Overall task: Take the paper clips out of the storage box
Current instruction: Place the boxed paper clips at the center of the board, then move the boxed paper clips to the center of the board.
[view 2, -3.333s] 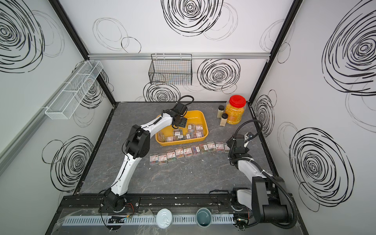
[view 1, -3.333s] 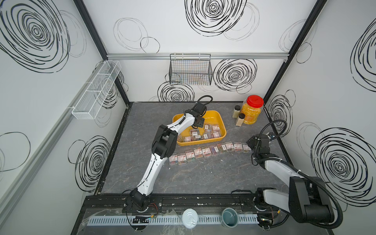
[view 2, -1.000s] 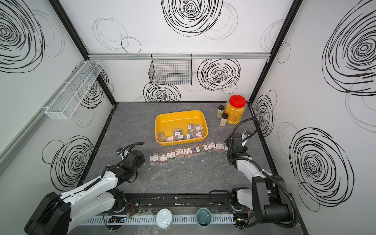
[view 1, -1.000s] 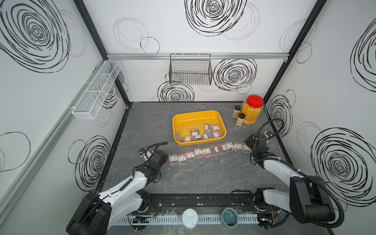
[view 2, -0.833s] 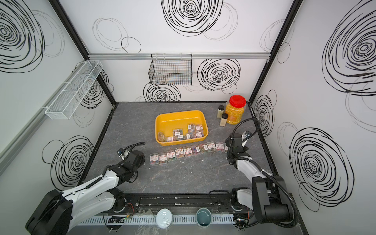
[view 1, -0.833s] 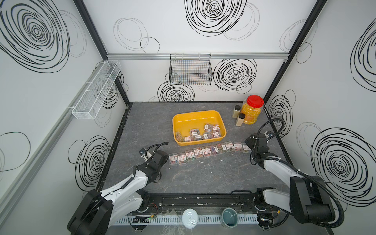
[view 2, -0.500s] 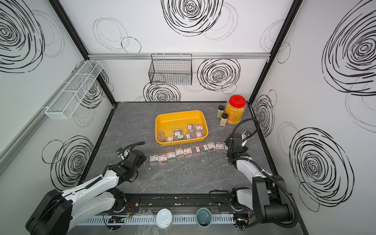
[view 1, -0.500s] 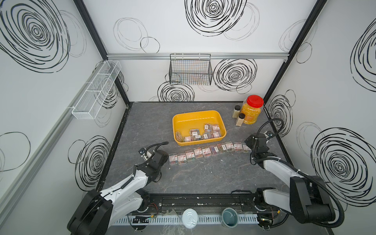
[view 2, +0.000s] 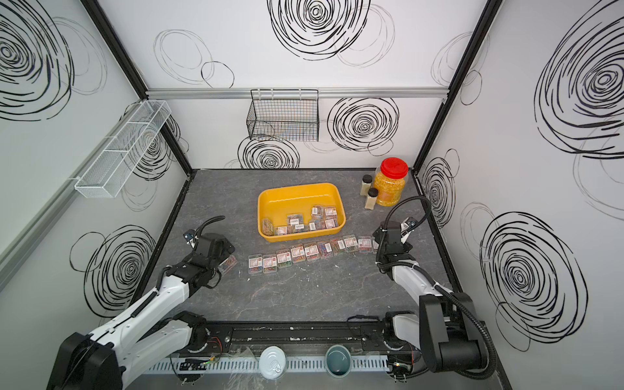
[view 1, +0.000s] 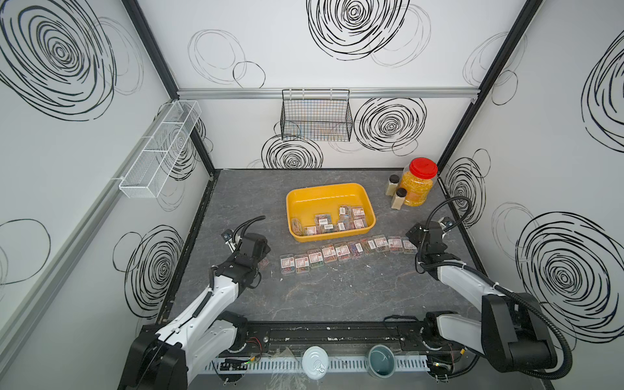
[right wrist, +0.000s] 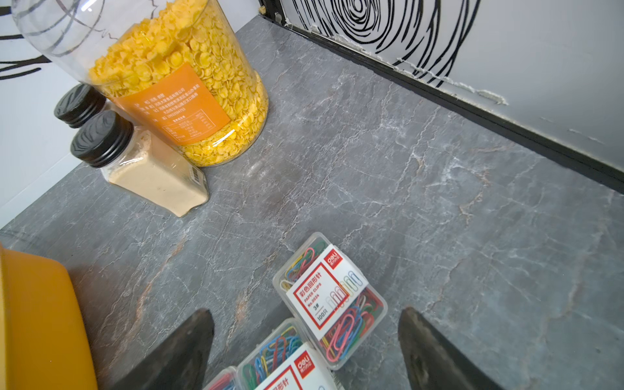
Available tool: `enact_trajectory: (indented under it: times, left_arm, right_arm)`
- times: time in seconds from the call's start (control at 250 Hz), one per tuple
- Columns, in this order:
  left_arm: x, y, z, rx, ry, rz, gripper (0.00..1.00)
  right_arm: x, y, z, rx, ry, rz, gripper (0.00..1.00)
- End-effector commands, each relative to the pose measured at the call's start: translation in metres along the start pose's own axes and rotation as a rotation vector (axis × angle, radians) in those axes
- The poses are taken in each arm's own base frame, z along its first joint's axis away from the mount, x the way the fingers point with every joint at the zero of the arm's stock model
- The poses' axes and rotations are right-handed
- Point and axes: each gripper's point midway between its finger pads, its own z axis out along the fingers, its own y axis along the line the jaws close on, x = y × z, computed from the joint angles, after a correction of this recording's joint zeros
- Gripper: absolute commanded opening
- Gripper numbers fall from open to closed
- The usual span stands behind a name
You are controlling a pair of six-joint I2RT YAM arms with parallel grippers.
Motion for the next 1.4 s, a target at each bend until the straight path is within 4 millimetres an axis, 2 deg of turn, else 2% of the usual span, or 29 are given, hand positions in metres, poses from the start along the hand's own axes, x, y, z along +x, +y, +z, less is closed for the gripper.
enact_trajectory:
  times: [0.0, 0.124, 0.268, 0.44, 0.775, 0.999, 1.127, 1.399]
  left_arm:
    - [0.003, -0.013, 0.014, 0.025, 0.063, 0.129, 0.99]
    - [0.015, -0.016, 0.030, 0.016, 0.121, 0.163, 0.99]
    - [0.027, -0.013, 0.037, 0.009, 0.154, 0.131, 0.99]
    - [0.036, -0.009, 0.032, 0.018, 0.154, 0.110, 0.99]
    - [0.064, -0.029, 0.023, 0.081, 0.196, 0.148, 0.99]
    - [0.078, -0.027, 0.023, 0.053, 0.224, 0.189, 0.99]
    - [0.075, -0.027, 0.018, 0.055, 0.207, 0.186, 0.99]
    - [0.043, -0.016, 0.021, 0.011, 0.146, 0.138, 0.99]
  right_arm:
    - [-0.005, -0.001, -0.004, 0.007, -0.024, 0.009, 0.88]
    - [-0.006, 0.000, -0.004, 0.004, -0.025, 0.008, 0.89]
    - [-0.004, 0.002, -0.001, 0.012, -0.011, -0.004, 0.89]
    - [-0.005, 0.001, -0.002, 0.014, -0.018, 0.000, 0.89]
    - [-0.005, 0.003, -0.002, 0.009, -0.015, -0.005, 0.89]
    - [-0.006, -0.001, -0.007, -0.001, -0.034, 0.008, 0.90]
    - [-0.006, 0.000, -0.008, -0.009, -0.035, 0.006, 0.92]
    - [-0.004, 0.001, -0.006, -0.003, -0.021, -0.003, 0.92]
